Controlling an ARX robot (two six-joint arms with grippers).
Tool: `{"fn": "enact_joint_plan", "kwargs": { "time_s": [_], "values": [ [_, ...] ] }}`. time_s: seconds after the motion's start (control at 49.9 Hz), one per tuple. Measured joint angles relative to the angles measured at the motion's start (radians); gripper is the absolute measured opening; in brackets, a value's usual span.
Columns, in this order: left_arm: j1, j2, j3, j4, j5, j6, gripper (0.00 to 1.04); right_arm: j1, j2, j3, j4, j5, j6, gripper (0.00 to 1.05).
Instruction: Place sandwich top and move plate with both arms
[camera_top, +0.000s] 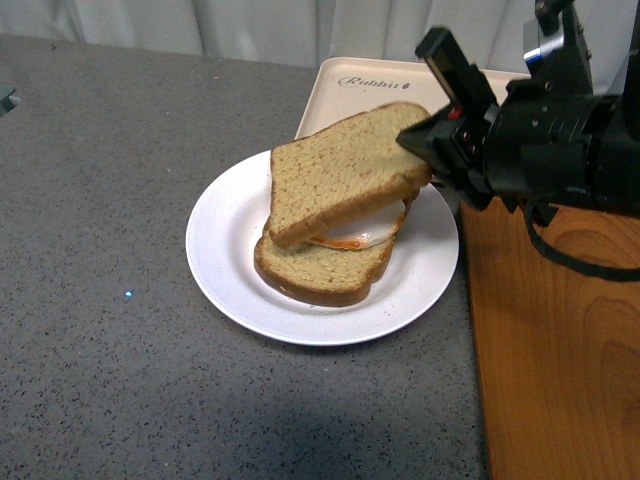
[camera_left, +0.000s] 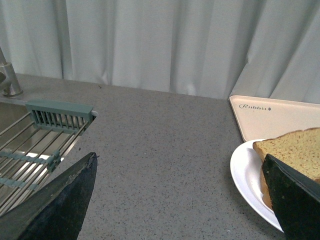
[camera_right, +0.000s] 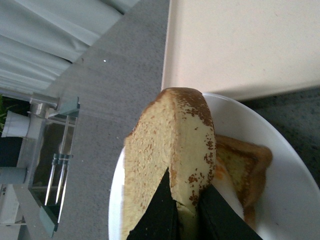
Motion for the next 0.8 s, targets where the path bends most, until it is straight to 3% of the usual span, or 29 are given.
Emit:
{"fn": "enact_joint_plan", "kwargs": {
  "time_s": [0.281, 0.541, 0.802],
  "values": [
    [0.000, 0.000, 0.000, 0.000, 0.000, 0.000, 0.98, -0.003, 0.034, -0.014, -0.015, 0.042, -0.044, 0.04],
    [0.000, 0.000, 0.000, 0.000, 0.000, 0.000, 0.98, -0.027, 0.001, -0.016, -0.080, 0.119, -0.129, 0.43],
    [0.000, 0.000, 0.000, 0.000, 0.000, 0.000, 0.98, -0.114, -0.151, -0.035, -0.140, 0.182, -0.203, 0.84]
  ]
}}
